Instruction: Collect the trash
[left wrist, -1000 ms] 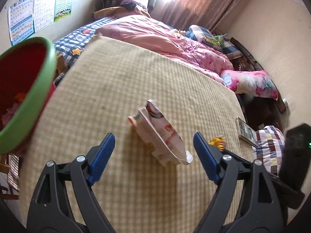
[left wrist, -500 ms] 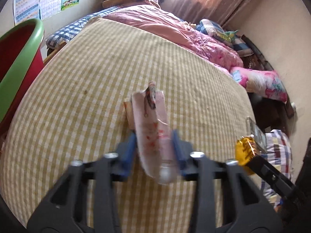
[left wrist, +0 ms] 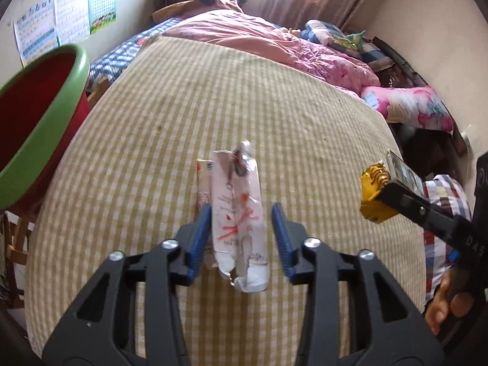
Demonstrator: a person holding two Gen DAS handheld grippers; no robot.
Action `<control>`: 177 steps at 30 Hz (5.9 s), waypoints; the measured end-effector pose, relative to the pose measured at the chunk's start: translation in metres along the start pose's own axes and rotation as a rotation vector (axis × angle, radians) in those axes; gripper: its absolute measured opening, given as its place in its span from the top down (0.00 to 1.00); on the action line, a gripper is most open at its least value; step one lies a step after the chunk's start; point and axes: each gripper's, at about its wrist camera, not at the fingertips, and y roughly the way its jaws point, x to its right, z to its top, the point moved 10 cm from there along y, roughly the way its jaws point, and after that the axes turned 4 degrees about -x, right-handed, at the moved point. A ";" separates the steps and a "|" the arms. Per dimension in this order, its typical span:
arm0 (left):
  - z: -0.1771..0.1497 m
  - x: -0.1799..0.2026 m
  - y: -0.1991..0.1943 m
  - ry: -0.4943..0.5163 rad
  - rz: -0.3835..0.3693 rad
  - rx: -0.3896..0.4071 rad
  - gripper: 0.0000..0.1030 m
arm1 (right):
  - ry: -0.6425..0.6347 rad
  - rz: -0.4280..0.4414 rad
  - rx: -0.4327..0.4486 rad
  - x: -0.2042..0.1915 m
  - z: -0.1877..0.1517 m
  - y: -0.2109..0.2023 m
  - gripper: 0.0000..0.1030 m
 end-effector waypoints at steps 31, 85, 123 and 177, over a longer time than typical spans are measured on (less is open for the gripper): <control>0.007 -0.018 -0.065 0.023 -0.010 0.149 0.70 | -0.167 -0.002 0.004 -0.063 0.008 0.012 0.68; 0.031 -0.109 -0.085 -0.019 -0.021 0.161 0.70 | -0.200 -0.011 -0.058 -0.146 0.001 0.086 0.67; 0.047 -0.186 -0.108 -0.054 -0.016 0.200 0.70 | -0.232 0.007 -0.070 -0.203 0.003 0.125 0.67; 0.075 -0.268 -0.096 -0.155 0.120 0.220 0.39 | -0.365 0.064 -0.061 -0.290 0.048 0.178 0.41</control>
